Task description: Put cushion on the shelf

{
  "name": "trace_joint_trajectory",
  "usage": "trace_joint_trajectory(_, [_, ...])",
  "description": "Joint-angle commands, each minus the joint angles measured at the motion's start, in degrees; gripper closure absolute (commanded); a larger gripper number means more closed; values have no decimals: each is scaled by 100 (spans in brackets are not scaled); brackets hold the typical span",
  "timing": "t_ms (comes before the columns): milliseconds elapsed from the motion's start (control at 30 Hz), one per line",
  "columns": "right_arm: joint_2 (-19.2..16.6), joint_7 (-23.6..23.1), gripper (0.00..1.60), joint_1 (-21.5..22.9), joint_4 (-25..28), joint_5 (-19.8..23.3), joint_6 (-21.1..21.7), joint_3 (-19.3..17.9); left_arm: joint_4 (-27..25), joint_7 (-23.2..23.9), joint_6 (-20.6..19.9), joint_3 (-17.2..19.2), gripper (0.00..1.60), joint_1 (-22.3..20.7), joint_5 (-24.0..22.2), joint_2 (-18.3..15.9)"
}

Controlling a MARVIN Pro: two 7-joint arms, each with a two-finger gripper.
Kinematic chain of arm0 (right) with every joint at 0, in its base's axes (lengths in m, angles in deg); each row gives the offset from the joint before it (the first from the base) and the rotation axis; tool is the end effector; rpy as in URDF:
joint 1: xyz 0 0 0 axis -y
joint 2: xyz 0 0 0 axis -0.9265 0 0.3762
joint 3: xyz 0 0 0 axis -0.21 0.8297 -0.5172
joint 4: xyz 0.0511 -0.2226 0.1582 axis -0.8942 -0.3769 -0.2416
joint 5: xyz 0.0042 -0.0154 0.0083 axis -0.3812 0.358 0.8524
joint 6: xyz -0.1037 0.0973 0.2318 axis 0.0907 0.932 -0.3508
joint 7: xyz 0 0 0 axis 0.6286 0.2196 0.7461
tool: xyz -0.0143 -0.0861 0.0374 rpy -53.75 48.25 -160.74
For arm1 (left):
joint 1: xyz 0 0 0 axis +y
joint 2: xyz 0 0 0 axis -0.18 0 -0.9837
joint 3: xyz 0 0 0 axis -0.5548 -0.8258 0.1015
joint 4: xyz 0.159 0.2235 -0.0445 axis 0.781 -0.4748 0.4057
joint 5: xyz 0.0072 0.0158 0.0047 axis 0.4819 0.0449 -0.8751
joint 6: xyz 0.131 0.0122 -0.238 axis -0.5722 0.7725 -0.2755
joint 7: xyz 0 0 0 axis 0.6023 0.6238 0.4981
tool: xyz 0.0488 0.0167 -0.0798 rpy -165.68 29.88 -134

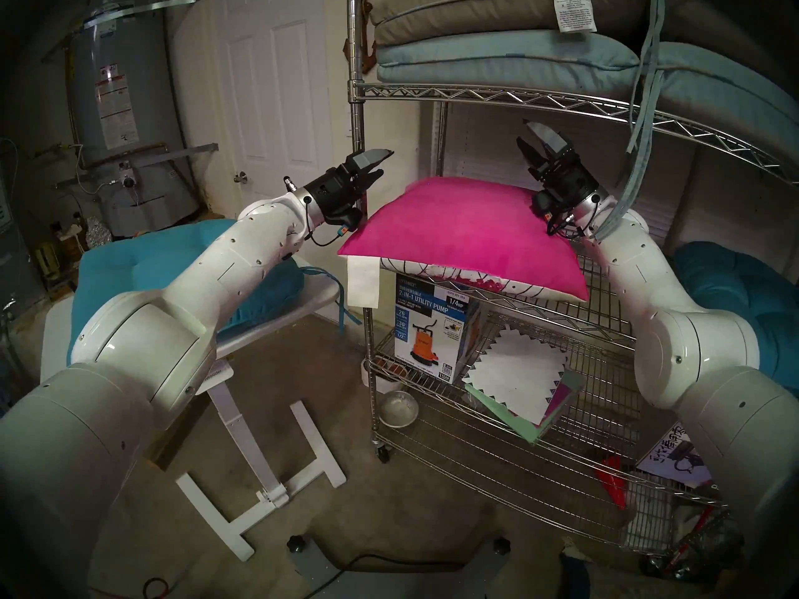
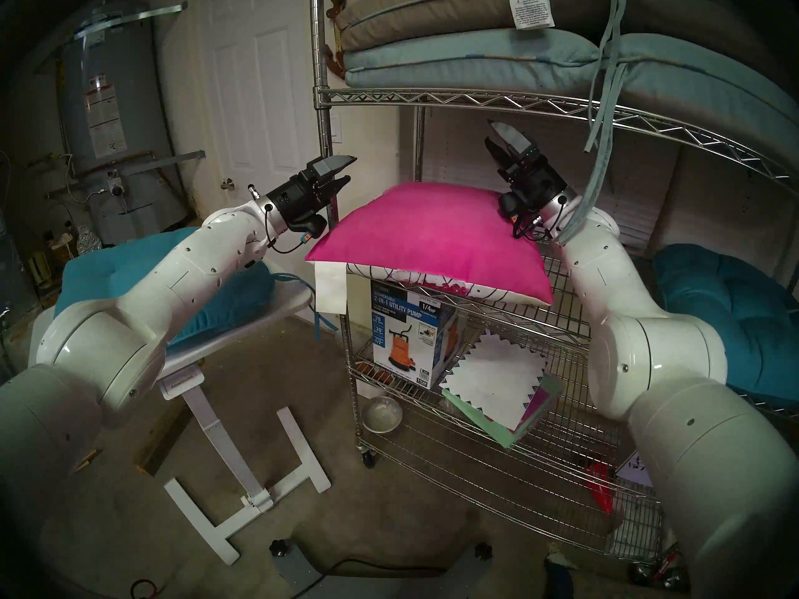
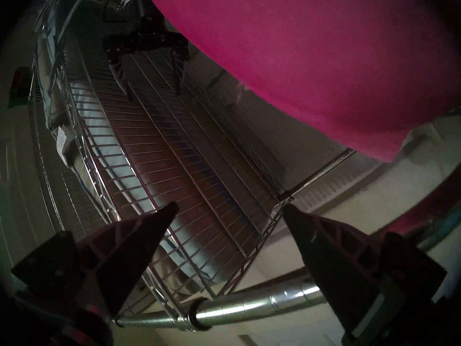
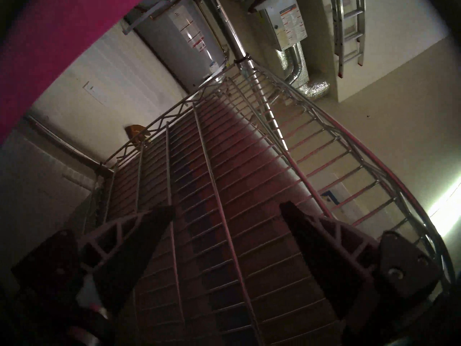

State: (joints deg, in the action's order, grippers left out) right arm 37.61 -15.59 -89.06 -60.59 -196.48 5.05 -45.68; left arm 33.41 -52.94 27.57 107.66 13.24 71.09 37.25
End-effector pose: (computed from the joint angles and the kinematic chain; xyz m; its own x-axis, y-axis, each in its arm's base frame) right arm 0.5567 -0.1013 -0.0137 -0.1424 0.7137 -0.6859 -0.8776 0.2294 0.4209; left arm 0.5752 -0.0011 -0.0652 -0.3813 -0.6193 -0.6864 0.7387 0.2423 -0.6290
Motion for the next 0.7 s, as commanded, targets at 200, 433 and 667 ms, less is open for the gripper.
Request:
trace_joint_trajectory(200, [-267,485,0,-150,438,6,-13,2,-329,-362,19,160,0,239,-86,-458])
trace_joint_trajectory(433, [-418,676,0,-447,493,-9,-42,19,-516,-529,42,188,0,424,-112,-562])
trace_joint_trajectory(667, [-521,900,0,-712,605,-5,-86,38,-746,-697,64,204,0,625,-133,-648])
